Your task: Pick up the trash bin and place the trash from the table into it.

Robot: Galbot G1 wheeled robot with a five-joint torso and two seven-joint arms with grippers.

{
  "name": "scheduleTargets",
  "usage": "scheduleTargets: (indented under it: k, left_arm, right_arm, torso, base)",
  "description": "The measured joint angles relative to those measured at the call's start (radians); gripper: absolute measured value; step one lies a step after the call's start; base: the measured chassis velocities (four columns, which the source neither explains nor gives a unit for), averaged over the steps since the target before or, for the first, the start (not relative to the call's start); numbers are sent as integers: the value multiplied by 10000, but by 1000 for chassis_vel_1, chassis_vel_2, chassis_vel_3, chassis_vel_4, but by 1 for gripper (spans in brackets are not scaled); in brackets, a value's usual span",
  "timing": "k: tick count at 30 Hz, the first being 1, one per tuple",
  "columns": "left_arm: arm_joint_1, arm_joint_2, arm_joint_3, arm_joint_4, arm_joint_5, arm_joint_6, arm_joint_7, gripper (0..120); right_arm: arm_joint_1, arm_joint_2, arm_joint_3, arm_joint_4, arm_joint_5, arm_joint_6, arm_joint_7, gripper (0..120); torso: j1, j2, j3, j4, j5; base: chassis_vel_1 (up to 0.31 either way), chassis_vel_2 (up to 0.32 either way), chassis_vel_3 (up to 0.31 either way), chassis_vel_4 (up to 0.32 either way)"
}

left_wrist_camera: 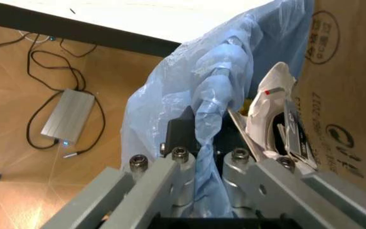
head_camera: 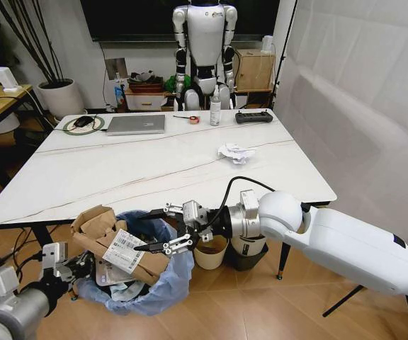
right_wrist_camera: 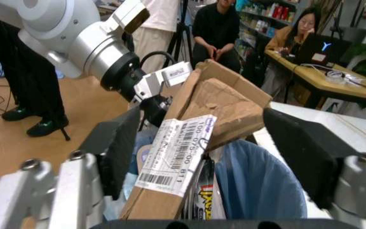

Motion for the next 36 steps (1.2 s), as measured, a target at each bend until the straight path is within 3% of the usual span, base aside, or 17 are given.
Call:
scheduleTargets:
  k: [1, 6, 9, 17, 25, 30, 36]
  left_arm:
    - [0, 0, 0, 0, 0, 0, 0, 0]
    - [-66, -213, 168, 88, 45, -29, 245, 0]
    - [-71, -348, 371, 137, 111, -53, 298, 0]
    - [-153, -480, 628, 225, 105, -88, 337, 0]
    - [-135, -426, 659, 128, 99, -89, 348, 0]
    - [-130, -333, 667, 97, 111, -89, 375, 0]
    - [-146, -225, 643, 68, 112, -89, 392, 0]
  right_arm:
    - [0, 0, 0, 0, 0, 0, 0, 71]
    - [-288, -2, 550, -114, 129, 2, 145, 97]
    - [-532, -114, 925, -234, 239, 17, 305, 100]
    - [-2014, -622, 2324, -526, 312, 124, 955, 100]
    - [-2966, -748, 3322, -1044, 173, 566, 3774, 100]
    - [-2795, -582, 3889, -2067, 182, -393, 4344, 100]
    - [-1603, 184, 3515, -3813, -219, -1383, 4486, 100]
  torso:
    - [0, 0, 0, 0, 0]
    - [0, 0, 0, 1, -2]
    - [0, 0, 0, 2, 0]
    - [0, 0, 0, -2, 3]
    - [0, 0, 1, -1, 2]
    - [0, 0, 0, -4, 0]
    - [0, 0, 1, 1, 2]
  base:
    - [0, 0, 0, 0]
    - [0, 0, 0, 0]
    - [0, 0, 0, 0]
    - [0, 0, 0, 0]
    - [0, 0, 0, 0]
    - [0, 0, 0, 0]
    - [0, 0, 0, 0]
